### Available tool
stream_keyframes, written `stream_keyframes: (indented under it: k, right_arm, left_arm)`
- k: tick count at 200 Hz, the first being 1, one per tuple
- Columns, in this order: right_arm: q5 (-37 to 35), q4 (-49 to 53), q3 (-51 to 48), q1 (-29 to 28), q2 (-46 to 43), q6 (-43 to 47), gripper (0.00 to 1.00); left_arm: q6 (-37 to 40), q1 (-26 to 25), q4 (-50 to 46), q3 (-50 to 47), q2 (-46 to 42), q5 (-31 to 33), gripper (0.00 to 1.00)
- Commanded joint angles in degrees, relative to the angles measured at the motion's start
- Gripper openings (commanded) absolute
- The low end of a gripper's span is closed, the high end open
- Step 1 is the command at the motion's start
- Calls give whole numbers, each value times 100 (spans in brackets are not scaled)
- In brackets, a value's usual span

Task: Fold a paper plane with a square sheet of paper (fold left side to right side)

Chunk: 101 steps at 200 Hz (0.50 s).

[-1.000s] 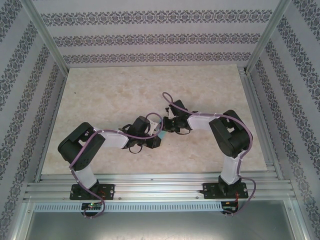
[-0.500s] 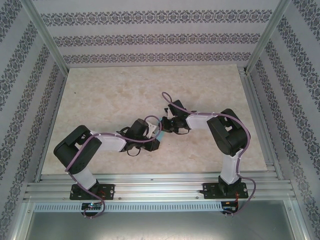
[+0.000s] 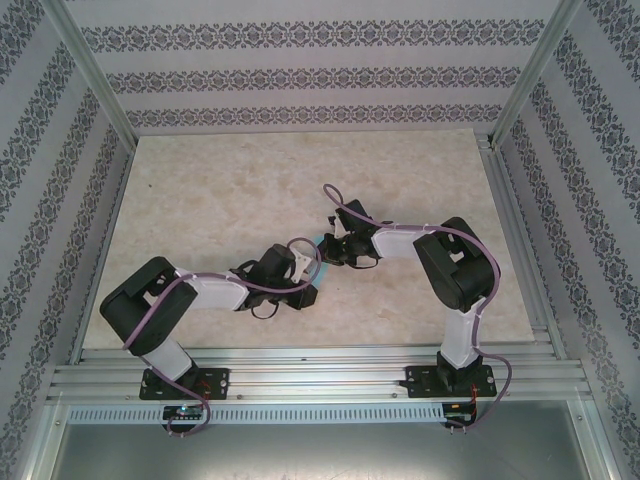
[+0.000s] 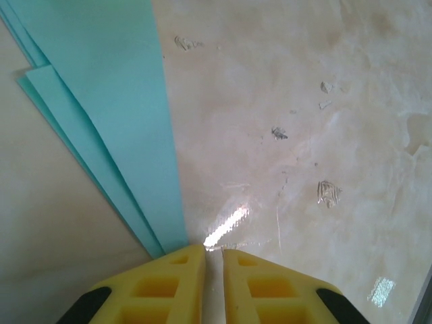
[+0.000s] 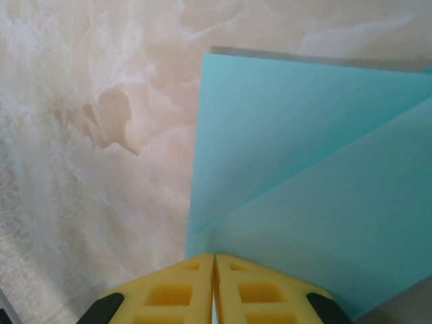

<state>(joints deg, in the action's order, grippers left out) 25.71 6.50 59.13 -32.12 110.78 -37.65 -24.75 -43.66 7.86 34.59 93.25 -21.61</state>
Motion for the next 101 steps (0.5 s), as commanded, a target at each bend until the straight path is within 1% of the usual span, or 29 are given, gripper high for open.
stream_keyframes:
  k: [1, 32, 49, 67, 87, 101]
  right_arm:
    - [-677, 431, -118, 101, 400, 61, 10]
    - [-644, 408, -123, 100, 374, 56, 10]
    - [-615, 391, -117, 93, 365, 56, 10]
    - [-576, 362, -112, 92, 356, 47, 10]
    - [-555, 337, -95, 83, 365, 38, 10]
    - [-537, 347, -81, 83, 374, 38, 10]
  left_arm:
    - [-80, -281, -1865, -357, -14, -176, 16]
    - [-86, -285, -2322, -364, -342, -37, 16]
    - [-191, -283, -2337, -353, -793, -56, 16]
    - [-257, -277, -2441, -177, -1344, 129, 15]
    - [-292, -144, -2455, 98, -1693, 182, 14]
    - [-286, -2, -2369, 287, -1710, 30, 14]
